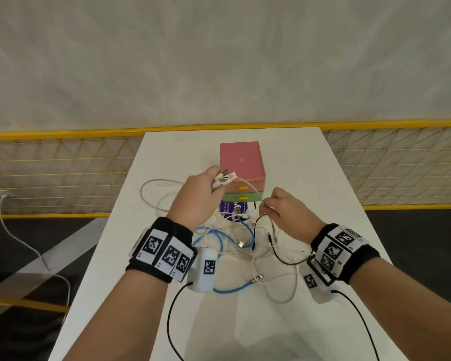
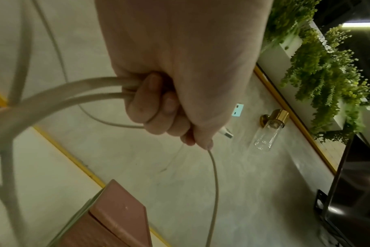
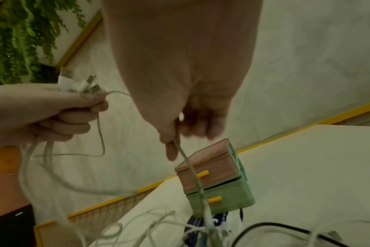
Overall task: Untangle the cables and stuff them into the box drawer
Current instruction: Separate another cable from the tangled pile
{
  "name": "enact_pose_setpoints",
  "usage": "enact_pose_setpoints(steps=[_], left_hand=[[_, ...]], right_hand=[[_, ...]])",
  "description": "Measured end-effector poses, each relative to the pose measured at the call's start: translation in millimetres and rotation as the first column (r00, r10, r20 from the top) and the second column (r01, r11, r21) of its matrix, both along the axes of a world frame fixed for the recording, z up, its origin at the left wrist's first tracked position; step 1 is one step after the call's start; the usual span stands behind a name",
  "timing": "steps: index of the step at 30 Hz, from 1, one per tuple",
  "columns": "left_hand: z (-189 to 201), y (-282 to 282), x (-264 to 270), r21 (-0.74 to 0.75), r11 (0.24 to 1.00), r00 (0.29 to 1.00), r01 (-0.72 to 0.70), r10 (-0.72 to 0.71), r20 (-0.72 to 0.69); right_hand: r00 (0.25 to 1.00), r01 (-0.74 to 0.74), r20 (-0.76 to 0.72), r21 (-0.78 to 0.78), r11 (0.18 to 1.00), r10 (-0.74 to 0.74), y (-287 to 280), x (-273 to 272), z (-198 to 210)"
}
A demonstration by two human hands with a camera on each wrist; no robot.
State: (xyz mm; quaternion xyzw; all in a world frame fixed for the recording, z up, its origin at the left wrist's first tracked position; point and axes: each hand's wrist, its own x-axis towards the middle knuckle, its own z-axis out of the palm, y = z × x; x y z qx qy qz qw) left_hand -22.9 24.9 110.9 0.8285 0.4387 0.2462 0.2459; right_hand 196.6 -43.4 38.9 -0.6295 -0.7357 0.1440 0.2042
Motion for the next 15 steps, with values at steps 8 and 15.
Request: enact_pose_setpoints(steps=[8, 15], left_hand=[[3, 1, -17, 0.003, 0.977, 0.955, -0.213, 0.208, 0.21], [-15, -1, -24, -0.108, 0.971, 0.954, -0.214, 0.231, 0.189]], right_hand=[[0.853, -0.123, -0.521, -0.206, 0.971, -0.003, 48, -31, 45], [0.975, 0.077, -0.195, -0.136, 0.988, -0.103, 52, -29, 9]])
